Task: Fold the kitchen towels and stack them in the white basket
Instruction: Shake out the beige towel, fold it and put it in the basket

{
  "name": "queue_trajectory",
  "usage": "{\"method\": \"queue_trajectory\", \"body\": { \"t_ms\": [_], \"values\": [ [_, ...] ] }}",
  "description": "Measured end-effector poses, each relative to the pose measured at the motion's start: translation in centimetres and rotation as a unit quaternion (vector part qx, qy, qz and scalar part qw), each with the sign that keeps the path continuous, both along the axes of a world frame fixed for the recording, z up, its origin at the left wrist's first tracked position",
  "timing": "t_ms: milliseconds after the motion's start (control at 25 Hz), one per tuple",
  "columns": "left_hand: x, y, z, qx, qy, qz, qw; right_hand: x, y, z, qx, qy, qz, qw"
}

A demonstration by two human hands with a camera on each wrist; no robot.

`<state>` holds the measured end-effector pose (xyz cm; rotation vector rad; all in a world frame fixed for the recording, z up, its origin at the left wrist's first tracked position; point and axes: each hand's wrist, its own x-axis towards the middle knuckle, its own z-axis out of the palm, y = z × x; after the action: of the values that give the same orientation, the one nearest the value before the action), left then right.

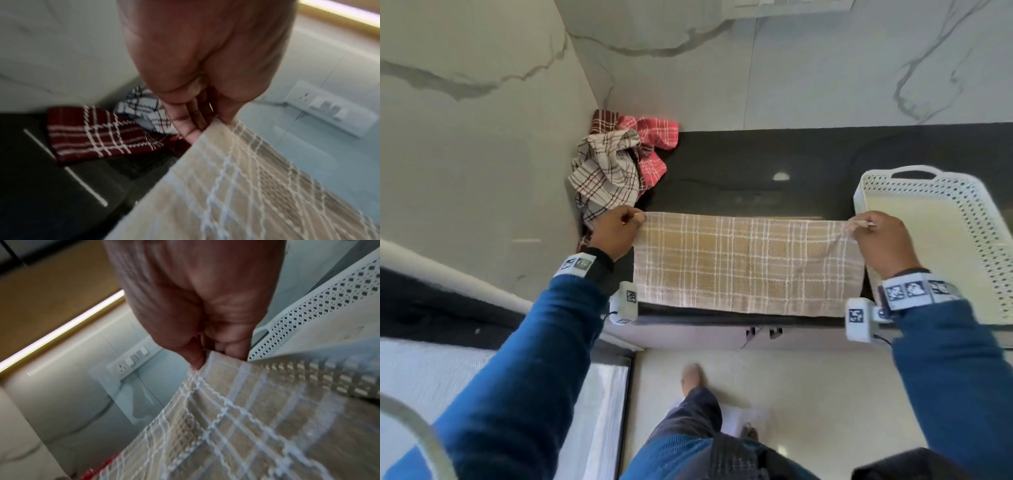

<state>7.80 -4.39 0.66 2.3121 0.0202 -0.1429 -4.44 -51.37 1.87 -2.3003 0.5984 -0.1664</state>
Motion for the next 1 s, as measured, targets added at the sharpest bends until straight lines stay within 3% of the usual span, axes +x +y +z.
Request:
{"method": "queue_trajectory", "body": {
  "t_ms": [120, 240, 360, 720, 920, 1000],
  "values": [
    [4.9, -2.9, -3.5, 0.079, 0.033, 0.002, 0.996, 4.4, 1.0, -3.4, -0.051, 0.030, -0.055, 0.997],
    [6.9, -4.4, -6.2, 0.118, 0.062, 0.027, 0.991, 7.0, 1.7, -6.6, -0.024, 0.059, -0.119, 0.991],
    [7.3, -4.8, -7.3, 0.144, 0.030, 0.033, 0.989, 8.0, 1.8, -8.2, -0.028, 0.068, -0.155, 0.985],
    [6.5, -3.5, -8.2, 0.091, -0.032, -0.019, 0.995, 9.0, 0.8, -9.4, -0.127, 0.095, -0.126, 0.979],
    [7.2, -4.9, -6.5, 0.183, 0.029, -0.025, 0.982, 9.1, 2.3, -7.3, -0.139, 0.166, -0.103, 0.971],
    [6.3, -7.2, -5.1, 0.242, -0.018, -0.042, 0.969, 8.6, 4.5, -6.0, -0.219, 0.159, -0.071, 0.960]
  ]
}}
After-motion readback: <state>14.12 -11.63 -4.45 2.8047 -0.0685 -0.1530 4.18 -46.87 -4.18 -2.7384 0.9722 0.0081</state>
